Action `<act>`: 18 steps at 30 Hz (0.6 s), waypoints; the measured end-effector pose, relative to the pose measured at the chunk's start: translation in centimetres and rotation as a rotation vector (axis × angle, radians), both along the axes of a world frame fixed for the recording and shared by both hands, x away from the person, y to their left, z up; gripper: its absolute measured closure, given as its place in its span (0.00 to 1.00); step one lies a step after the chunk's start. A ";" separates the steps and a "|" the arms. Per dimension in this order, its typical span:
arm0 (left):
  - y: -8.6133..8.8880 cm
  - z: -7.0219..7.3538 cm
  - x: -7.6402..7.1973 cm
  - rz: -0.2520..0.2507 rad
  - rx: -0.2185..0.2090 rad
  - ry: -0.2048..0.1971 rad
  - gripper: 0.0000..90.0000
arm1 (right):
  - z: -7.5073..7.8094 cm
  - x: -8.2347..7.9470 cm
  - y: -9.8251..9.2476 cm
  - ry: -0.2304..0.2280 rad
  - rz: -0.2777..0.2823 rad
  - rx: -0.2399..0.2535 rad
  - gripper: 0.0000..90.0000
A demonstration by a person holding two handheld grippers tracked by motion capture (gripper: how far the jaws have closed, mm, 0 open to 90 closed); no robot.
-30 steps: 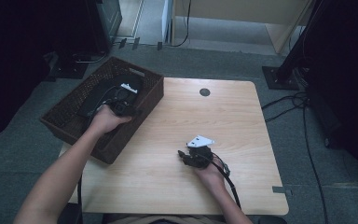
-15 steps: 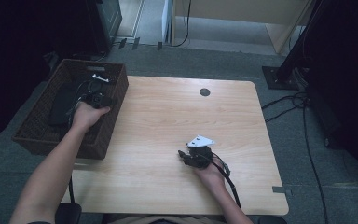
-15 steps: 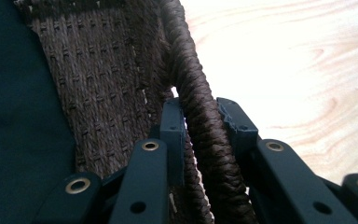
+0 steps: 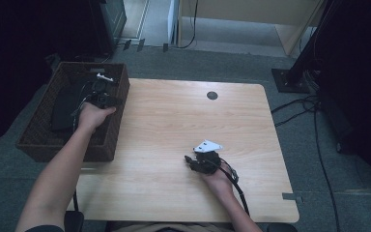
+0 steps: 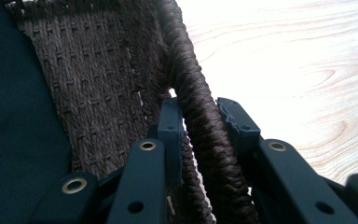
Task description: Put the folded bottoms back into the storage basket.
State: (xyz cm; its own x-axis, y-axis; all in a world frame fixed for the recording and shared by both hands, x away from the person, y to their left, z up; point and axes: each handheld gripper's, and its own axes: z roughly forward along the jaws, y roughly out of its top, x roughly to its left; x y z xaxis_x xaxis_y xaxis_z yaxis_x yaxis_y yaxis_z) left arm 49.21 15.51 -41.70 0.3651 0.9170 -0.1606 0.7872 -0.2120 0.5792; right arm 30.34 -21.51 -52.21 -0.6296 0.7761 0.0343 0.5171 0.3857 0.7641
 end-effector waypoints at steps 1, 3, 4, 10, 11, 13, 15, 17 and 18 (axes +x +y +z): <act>0.0 0.0 -0.1 -0.008 0.000 0.002 0.81 | 0.0 0.0 0.0 -0.001 -0.002 0.001 0.56; 0.1 0.0 -0.2 -0.023 -0.003 0.000 0.81 | 0.0 0.1 0.1 -0.005 -0.001 0.001 0.56; 0.1 0.0 -0.3 -0.037 0.001 0.001 0.81 | 0.0 0.1 0.1 -0.004 -0.002 0.001 0.56; 0.7 0.0 -0.5 -0.064 -0.043 -0.002 0.75 | 0.0 0.1 0.1 -0.002 -0.003 0.002 0.56; 0.9 0.2 -0.6 -0.061 -0.074 -0.003 0.71 | 0.0 0.1 0.1 -0.003 -0.003 0.002 0.56; 1.4 1.1 -1.0 -0.066 -0.111 -0.029 0.67 | 0.0 0.1 0.1 -0.002 -0.003 0.002 0.56; 1.5 2.1 -1.4 -0.077 -0.119 -0.059 0.68 | 0.0 0.1 0.1 -0.002 -0.004 0.002 0.56; 1.3 3.1 -1.8 -0.103 -0.114 -0.086 0.68 | 0.0 0.1 0.1 -0.002 -0.003 0.001 0.56; 1.0 3.8 -2.0 -0.131 -0.129 -0.096 0.69 | 0.0 0.1 0.1 -0.002 -0.002 0.001 0.56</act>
State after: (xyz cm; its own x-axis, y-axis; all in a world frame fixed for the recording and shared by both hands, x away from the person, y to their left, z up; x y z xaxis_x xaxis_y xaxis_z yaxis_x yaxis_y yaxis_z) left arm 47.18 16.55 -37.86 0.4992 0.8347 -0.2325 0.6975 -0.2279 0.6793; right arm 30.48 -21.39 -52.22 -0.6278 0.7777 0.0338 0.5164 0.3836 0.7657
